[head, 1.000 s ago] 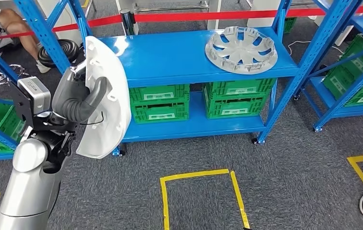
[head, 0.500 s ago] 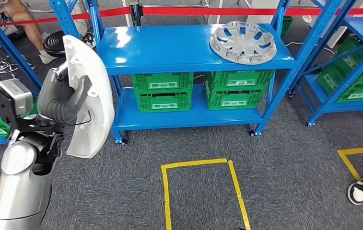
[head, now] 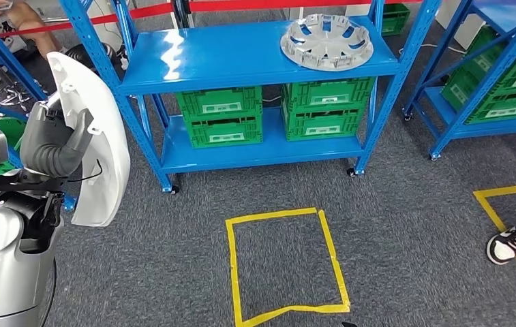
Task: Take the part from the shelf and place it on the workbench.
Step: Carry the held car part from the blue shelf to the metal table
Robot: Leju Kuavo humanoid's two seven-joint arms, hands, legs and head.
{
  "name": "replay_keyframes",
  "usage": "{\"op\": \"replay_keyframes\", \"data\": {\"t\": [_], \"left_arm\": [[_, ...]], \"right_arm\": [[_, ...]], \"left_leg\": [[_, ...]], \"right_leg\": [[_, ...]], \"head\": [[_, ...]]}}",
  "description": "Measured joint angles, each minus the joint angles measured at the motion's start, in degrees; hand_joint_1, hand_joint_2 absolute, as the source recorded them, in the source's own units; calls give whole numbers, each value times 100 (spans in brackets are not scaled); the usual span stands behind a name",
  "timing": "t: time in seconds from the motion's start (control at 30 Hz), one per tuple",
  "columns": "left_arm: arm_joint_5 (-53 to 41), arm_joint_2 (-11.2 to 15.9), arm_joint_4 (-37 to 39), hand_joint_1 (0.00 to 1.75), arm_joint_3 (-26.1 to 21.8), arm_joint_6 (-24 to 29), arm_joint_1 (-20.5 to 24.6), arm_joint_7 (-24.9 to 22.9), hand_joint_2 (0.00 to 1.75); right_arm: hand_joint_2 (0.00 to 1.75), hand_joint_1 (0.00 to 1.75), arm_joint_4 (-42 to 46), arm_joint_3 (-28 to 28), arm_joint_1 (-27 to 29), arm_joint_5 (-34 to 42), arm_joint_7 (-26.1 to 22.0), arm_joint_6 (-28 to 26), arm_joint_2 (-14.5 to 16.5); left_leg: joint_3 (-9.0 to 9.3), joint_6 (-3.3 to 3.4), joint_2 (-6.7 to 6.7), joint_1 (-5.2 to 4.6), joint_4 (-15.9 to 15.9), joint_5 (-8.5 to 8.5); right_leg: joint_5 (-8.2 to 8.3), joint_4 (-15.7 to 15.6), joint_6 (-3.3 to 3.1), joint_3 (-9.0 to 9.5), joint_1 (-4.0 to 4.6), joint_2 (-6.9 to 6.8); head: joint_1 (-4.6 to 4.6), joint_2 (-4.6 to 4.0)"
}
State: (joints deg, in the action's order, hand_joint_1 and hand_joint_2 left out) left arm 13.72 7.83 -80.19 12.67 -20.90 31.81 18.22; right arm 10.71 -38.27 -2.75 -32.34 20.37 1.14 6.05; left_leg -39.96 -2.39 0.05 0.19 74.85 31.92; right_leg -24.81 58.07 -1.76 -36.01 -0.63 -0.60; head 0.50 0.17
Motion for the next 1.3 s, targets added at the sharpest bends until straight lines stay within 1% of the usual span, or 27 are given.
{"op": "replay_keyframes", "data": {"t": [0.07,0.13,0.17,0.2,0.27,0.3,0.33,0.4,0.43,0.47,0.5,0.57,0.63,0.67,0.73,0.77,0.8,0.87,0.93,0.97,1.0,1.03,1.07,1.1,1.17,1.23,1.3], "left_arm": [[13,69,20,175,-33,-26,0,8,175],[33,134,27,175,-56,-44,2,31,175],[43,165,32,175,-68,-46,2,43,175],[51,191,38,175,-81,-46,-3,53,175],[61,228,53,175,-102,-46,-21,69,175],[64,238,57,175,-107,-46,-33,76,175],[67,245,59,175,-110,-46,-46,84,175],[69,256,61,175,-114,-46,-75,95,175],[69,260,64,175,-115,-46,-95,97,175],[69,262,68,175,-115,-46,-117,99,175],[69,263,71,175,-115,-46,-140,99,175],[69,268,72,175,-116,-45,-173,100,175],[69,284,55,175,-131,-44,-179,104,175],[69,292,48,175,-139,-44,-177,107,175],[69,304,45,175,-150,-44,-186,110,175],[69,309,50,175,-151,-44,-194,108,175],[69,316,54,175,-152,-44,-203,105,175],[68,328,60,175,-154,-48,-206,101,175],[59,329,82,175,-150,-75,-201,96,175],[54,328,102,175,-145,-93,-199,94,175],[50,325,125,175,-138,-111,-196,93,175],[49,320,145,175,-129,-121,-192,95,175],[45,314,157,175,-121,-126,-188,99,175],[31,305,151,175,-114,-125,-192,102,175],[-21,285,76,175,-104,-106,-244,111,175],[-90,266,-42,175,-101,-87,-366,128,175],[-138,250,-156,175,-100,-81,-519,177,175]], "right_arm": [[175,0,0,3,-2,-8,1,27,0],[175,0,0,10,-4,-22,0,45,0],[175,0,0,14,-5,-31,-2,51,0],[175,0,-1,17,-4,-41,-4,57,0],[175,0,-3,24,6,-55,-16,67,-4],[175,0,-4,27,12,-61,-24,69,-7],[175,0,-5,31,16,-67,-31,73,-10],[175,0,-7,37,11,-73,-39,78,-11],[175,0,-7,39,6,-76,-42,80,-11],[175,0,-7,40,1,-78,-46,80,-11],[175,0,-7,42,-2,-80,-49,79,-11],[175,0,-7,43,-6,-85,-40,78,-11],[175,0,-7,49,-16,-86,-33,78,-2],[175,0,-7,52,-21,-86,-42,78,3],[175,0,-9,59,-20,-86,-59,78,8],[175,0,-10,61,-19,-85,-62,78,8],[175,0,-12,62,-19,-86,-61,77,8],[175,0,-13,63,-19,-77,-60,70,7],[175,0,-13,63,-19,-51,-59,60,7],[175,0,-13,62,-19,-32,-59,53,7],[175,0,-13,62,-18,-15,-59,46,7],[175,0,-13,61,-17,-1,-59,39,7],[175,0,-13,59,-17,7,-59,33,7],[175,0,-14,57,-14,8,-57,31,18],[175,0,-15,55,-8,3,-54,27,30],[175,0,-15,54,8,-5,-55,23,31],[175,0,-16,52,35,-25,-65,22,25]], "left_leg": [[512,37,-3,-2,-556,-275],[1129,99,-9,-29,-1424,-174],[1299,132,-12,-48,-1709,-81],[1355,163,-11,-69,-1849,-45],[1272,246,8,-49,-1873,-144],[1220,294,21,-32,-1883,-213],[1151,331,32,-12,-1891,-292],[965,364,38,-10,-1876,-444],[860,359,38,-8,-1860,-517],[753,347,39,-5,-1836,-583],[648,328,40,2,-1803,-640],[441,269,42,24,-1702,-730],[284,198,41,18,-1591,-795],[239,163,41,5,-1559,-834],[193,95,40,-1,-1557,-923],[166,61,36,10,-1543,-903],[123,29,31,22,-1467,-788],[-22,-20,22,33,-988,-281],[-153,-32,21,30,-260,187],[-148,-17,20,26,-11,242],[-66,14,18,14,68,172],[113,64,16,-5,-51,19],[384,139,10,-38,-354,-124],[702,235,8,-78,-781,-152],[1215,346,13,-147,-1567,-22],[1343,373,23,-186,-1882,34],[1305,415,36,-164,-1969,-104]], "right_leg": [[129,9,25,-151,1,1],[244,14,71,-228,9,4],[303,5,103,-243,8,4],[364,-15,139,-252,6,4],[383,-19,207,-292,1,17],[246,74,234,-343,-1,29],[-7,290,257,-424,-4,39],[-609,1029,297,-619,-20,46],[-767,1403,314,-683,-24,46],[-763,1646,329,-678,-29,46],[-639,1697,341,-585,-36,46],[-385,1198,372,-105,-63,45],[-496,439,362,419,-65,63],[-603,221,326,543,-61,73],[-631,130,194,537,-45,81],[-583,132,138,492,-45,71],[-527,130,83,439,-42,62],[-399,125,8,303,-32,50],[-267,129,-19,139,0,50],[-200,131,-28,53,20,50],[-134,132,-35,-30,44,51],[-68,133,-42,-110,69,52],[-4,133,-48,-178,89,54],[56,132,-42,-232,107,56],[162,110,-4,-284,91,57],[265,51,71,-288,47,54],[237,64,142,-313,39,60]], "head": [[-7,0],[-8,0],[-9,0],[-9,0],[-18,0],[-15,0],[-13,0],[-3,0],[-2,0],[-3,0],[-3,0],[-3,0],[6,0],[11,0],[16,0],[15,0],[11,0],[-1,0],[-7,0],[-7,0],[-7,0],[-7,0],[-7,0],[-2,0],[2,0],[-10,0],[-26,0]]}}
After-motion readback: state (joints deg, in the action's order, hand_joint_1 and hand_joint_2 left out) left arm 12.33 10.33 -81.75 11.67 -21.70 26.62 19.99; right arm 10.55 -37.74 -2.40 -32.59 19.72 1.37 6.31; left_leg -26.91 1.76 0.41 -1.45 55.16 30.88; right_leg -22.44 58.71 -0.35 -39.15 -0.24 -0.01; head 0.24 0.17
